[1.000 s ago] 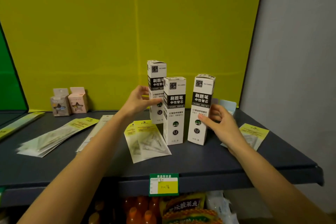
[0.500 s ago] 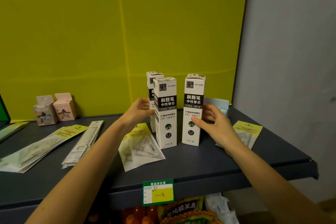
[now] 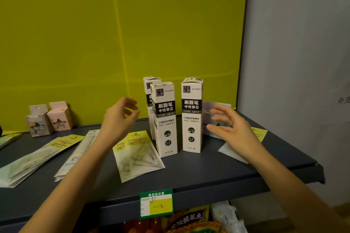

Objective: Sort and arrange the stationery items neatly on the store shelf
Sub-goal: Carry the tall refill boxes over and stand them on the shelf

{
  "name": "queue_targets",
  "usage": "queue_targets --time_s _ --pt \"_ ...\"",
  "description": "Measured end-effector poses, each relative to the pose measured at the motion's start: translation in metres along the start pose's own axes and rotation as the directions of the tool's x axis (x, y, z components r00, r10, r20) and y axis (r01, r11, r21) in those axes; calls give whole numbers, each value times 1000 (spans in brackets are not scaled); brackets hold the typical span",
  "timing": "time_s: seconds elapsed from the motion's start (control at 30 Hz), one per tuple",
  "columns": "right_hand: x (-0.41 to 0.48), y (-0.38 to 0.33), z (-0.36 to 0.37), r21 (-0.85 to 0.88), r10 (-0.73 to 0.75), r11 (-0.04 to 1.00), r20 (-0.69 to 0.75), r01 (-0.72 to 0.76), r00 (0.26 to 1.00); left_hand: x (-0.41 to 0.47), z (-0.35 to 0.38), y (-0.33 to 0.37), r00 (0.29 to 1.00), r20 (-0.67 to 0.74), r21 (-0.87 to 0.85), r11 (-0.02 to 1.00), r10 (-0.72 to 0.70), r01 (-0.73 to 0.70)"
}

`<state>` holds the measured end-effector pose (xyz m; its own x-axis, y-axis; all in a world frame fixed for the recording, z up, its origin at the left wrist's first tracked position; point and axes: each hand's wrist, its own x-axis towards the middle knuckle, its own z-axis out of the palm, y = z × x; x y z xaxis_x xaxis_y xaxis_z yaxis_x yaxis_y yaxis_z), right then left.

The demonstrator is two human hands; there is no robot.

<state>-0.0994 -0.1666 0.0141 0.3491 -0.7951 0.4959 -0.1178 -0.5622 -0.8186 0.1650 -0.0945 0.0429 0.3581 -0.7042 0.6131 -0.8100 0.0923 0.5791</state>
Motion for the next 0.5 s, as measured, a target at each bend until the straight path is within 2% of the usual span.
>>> queue_targets --time_s 0.1,0.17,0.3,0.43,0.5 --pt "8 6 -21 -100 -98 992 -153 83 983 -23 -12 24 987 -129 14 995 95 -94" --pt "22 17 -34 -167 -67 985 -187 35 980 -40 -15 42 980 -160 0 993 117 -118" --pt "44 42 -44 -257 176 950 -22 -175 984 -69 0 79 989 -84 -52 991 121 -125" --pt "48 51 -43 -288 166 948 78 -137 983 -90 35 114 986 54 -129 980 157 -149" --pt "51 51 -46 -216 131 970 83 -110 988 -94 58 125 977 130 -150 978 167 -147"
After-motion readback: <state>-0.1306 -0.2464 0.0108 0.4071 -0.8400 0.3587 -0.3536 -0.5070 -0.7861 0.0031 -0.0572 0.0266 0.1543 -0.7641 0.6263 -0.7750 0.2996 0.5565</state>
